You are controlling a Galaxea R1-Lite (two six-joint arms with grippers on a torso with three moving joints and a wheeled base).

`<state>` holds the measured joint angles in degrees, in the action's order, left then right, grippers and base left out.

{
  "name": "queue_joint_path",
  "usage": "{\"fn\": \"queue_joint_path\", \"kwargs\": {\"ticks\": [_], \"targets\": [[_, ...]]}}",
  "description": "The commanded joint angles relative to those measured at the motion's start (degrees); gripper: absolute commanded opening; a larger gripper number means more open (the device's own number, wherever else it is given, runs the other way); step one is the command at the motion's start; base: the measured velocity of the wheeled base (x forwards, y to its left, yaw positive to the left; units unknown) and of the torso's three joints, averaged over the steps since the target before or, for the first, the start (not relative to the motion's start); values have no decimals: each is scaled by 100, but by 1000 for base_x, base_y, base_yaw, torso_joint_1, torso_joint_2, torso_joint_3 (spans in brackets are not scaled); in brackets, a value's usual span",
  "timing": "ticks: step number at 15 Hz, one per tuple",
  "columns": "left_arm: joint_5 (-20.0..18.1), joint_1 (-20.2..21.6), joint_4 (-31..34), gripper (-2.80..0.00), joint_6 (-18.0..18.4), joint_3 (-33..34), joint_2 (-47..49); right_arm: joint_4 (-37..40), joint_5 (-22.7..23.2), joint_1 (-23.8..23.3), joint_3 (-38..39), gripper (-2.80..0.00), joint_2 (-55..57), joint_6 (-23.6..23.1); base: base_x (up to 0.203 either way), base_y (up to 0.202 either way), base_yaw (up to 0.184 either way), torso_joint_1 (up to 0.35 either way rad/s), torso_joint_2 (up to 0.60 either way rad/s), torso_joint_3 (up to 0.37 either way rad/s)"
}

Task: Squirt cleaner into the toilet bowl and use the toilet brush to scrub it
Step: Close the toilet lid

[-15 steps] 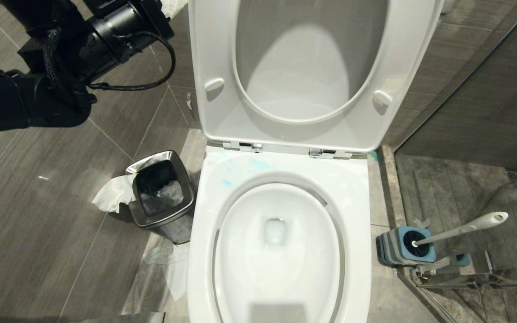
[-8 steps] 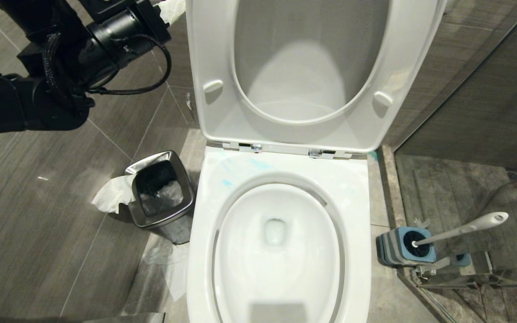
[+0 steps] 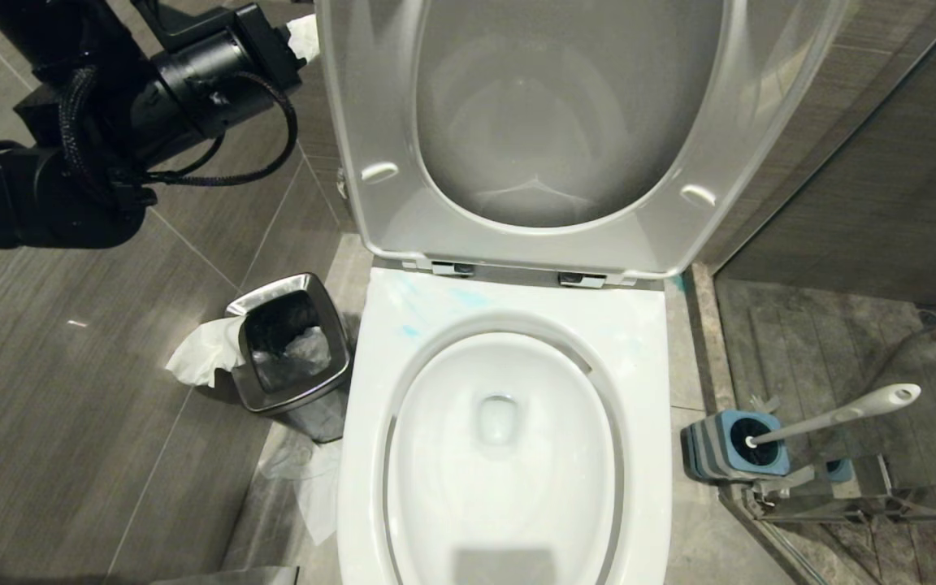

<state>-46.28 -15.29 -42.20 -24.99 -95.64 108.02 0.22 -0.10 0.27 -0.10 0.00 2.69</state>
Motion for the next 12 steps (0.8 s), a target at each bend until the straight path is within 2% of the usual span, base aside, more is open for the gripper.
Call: {"fn": "queue_joint_path", "kwargs": {"ticks": [1, 8, 12], "targets": [[-81, -1, -13, -280, -138, 160, -237, -4, 1, 0, 1, -280, 9, 3, 0, 0, 0, 0, 0, 0], [-144, 33, 10, -280, -241, 1052, -792, -1, 1, 7, 1, -280, 8, 0, 0, 0, 0, 0, 0, 0], [-144, 46, 662, -280, -235, 1278, -1213, -4, 1, 4, 1, -280, 9, 0, 0, 0, 0, 0, 0, 0]]}}
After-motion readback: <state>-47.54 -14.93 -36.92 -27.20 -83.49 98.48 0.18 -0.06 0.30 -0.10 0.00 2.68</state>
